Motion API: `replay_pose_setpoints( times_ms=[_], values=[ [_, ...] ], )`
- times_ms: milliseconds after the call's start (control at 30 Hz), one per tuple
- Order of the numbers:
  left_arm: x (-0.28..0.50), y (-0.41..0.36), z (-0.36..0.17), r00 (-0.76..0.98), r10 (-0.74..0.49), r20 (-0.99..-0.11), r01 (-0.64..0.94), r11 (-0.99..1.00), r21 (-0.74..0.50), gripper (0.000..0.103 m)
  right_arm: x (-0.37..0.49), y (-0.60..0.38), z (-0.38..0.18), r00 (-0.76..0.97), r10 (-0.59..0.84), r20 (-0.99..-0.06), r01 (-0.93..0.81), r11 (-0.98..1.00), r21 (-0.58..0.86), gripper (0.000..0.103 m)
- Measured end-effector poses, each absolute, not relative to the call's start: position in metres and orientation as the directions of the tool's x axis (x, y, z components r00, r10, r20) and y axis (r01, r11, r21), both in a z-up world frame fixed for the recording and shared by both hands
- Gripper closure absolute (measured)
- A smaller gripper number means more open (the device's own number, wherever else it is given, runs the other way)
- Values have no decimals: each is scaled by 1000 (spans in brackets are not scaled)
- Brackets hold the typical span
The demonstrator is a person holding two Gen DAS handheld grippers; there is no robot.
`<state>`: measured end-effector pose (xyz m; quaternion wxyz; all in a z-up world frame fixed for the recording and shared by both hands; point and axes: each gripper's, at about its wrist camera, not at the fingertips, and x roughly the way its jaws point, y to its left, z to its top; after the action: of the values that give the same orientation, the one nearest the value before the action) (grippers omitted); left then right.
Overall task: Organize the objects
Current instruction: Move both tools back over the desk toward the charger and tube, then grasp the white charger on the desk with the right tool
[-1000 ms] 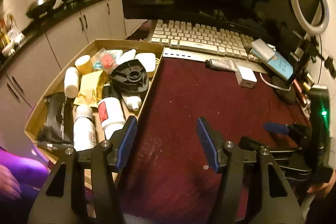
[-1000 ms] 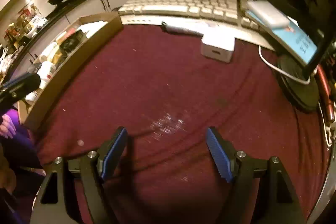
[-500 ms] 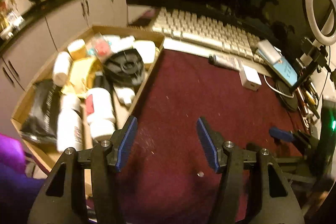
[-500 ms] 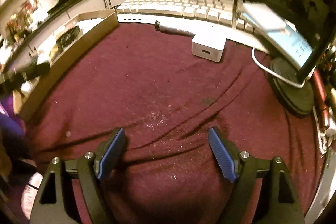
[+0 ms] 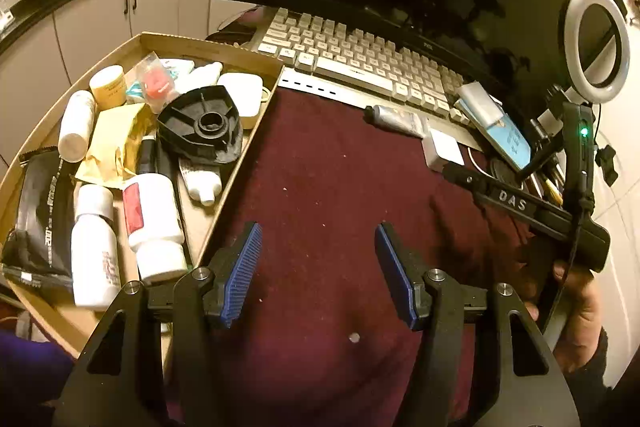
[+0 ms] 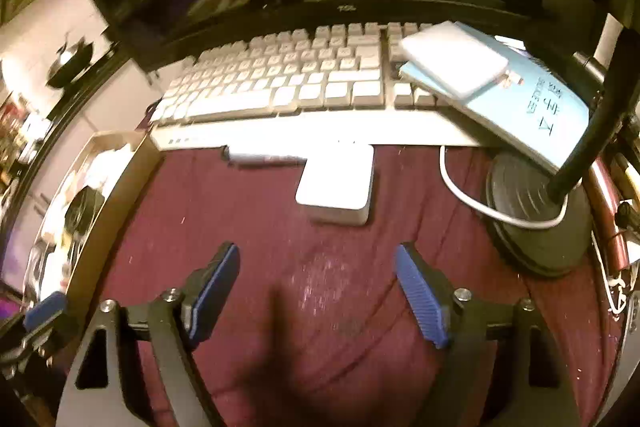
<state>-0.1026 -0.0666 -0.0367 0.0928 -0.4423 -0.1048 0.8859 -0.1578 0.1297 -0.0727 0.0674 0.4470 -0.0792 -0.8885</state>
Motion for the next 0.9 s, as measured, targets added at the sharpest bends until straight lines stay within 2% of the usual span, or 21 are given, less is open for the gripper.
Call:
replay_pose_setpoints(
  times_ms=[333, 567, 900],
  values=[
    [-120, -70, -50, -567, 291, -771, -111, -954, -278, 44, -183, 120, -86, -604, -120, -788, -11, -987, 159, 34],
    [-125, -75, -53, -564, 290, -773, -114, -955, -275, 44, -200, 118, -97, -583, -60, -810, -45, -993, 106, 56],
    [-122, -69, -47, -561, 283, -777, -131, -958, -255, 44, -175, 114, -95, -578, -87, -811, -29, -991, 128, 56]
  ],
)
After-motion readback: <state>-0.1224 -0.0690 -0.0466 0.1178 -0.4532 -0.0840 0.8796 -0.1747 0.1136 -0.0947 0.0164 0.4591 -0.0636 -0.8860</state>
